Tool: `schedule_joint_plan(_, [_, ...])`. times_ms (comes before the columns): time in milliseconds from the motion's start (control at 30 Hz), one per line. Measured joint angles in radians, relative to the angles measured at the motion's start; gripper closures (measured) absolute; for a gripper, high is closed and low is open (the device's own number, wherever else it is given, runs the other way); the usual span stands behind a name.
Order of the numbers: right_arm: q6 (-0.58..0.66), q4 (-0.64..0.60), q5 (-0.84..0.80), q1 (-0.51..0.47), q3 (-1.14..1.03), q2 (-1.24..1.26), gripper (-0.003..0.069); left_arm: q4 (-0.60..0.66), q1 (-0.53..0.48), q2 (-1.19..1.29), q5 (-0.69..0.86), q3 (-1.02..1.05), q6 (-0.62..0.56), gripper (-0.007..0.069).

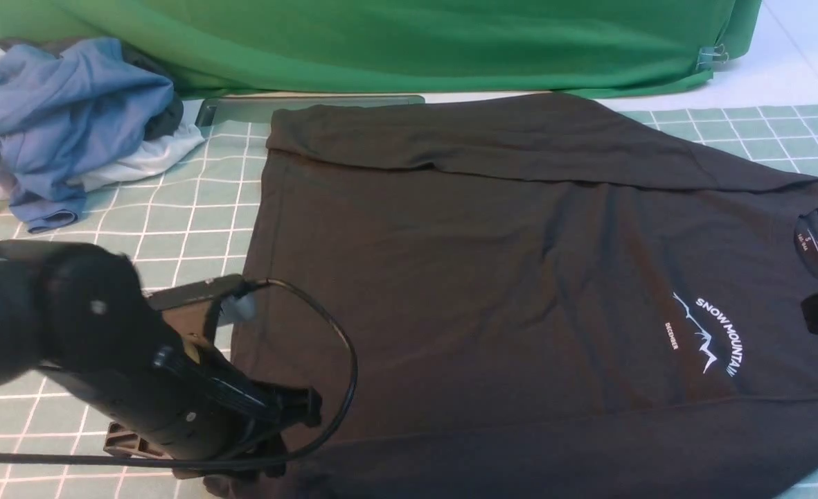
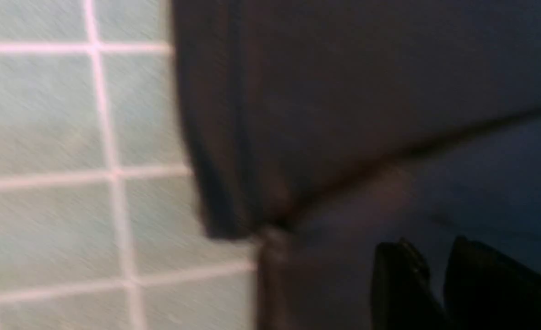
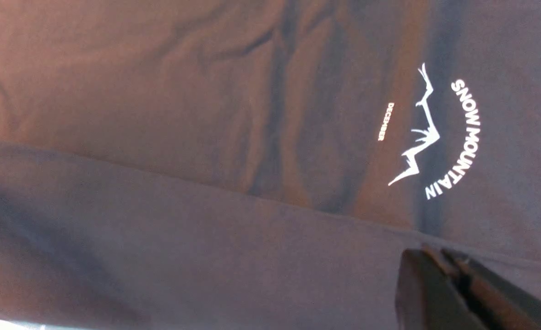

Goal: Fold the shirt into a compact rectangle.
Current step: 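Grasp the left edge of the dark T-shirt lying flat on the table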

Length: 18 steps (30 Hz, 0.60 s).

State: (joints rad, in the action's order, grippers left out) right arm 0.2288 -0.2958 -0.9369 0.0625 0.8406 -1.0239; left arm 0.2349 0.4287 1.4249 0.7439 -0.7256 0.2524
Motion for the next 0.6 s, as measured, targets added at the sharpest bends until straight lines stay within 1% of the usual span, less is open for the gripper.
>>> schedule_joint_plan(33, [0.001,0.0,0.0,0.0,0.0,0.0,0.062,-0.057,0.0,0.032,-0.004,0.0,0.034,0.0415])
schedule_joint_plan(67, [0.001,0.0,0.0,0.0,0.0,0.0,0.062,-0.065,0.0,0.037,-0.005,0.0,0.044,0.0403])
schedule_joint_plan(100, [0.007,0.0,0.0,0.0,0.0,0.0,0.0618,-0.111,0.0,0.077,-0.007,0.0,0.074,0.0356])
schedule_joint_plan(200, [0.017,0.0,0.0,0.0,0.0,0.0,0.061,-0.13,0.0,0.132,-0.015,0.0,0.087,0.0283])
schedule_joint_plan(300, [0.021,0.0,0.002,0.0,0.0,0.0,0.0603,-0.126,0.0,0.143,-0.016,-0.007,0.086,0.0236])
schedule_joint_plan(400, [0.022,0.0,0.002,0.0,0.0,0.0,0.0599,-0.121,0.0,0.15,-0.017,-0.01,0.085,0.0213])
schedule_joint_plan(500, [0.022,0.0,0.002,0.0,0.0,0.0,0.0593,-0.117,0.0,0.15,-0.016,-0.01,0.085,0.0213])
schedule_joint_plan(600, [0.023,0.0,0.003,0.0,0.0,0.0,0.0588,-0.109,0.0,0.15,-0.015,-0.01,0.084,0.0252])
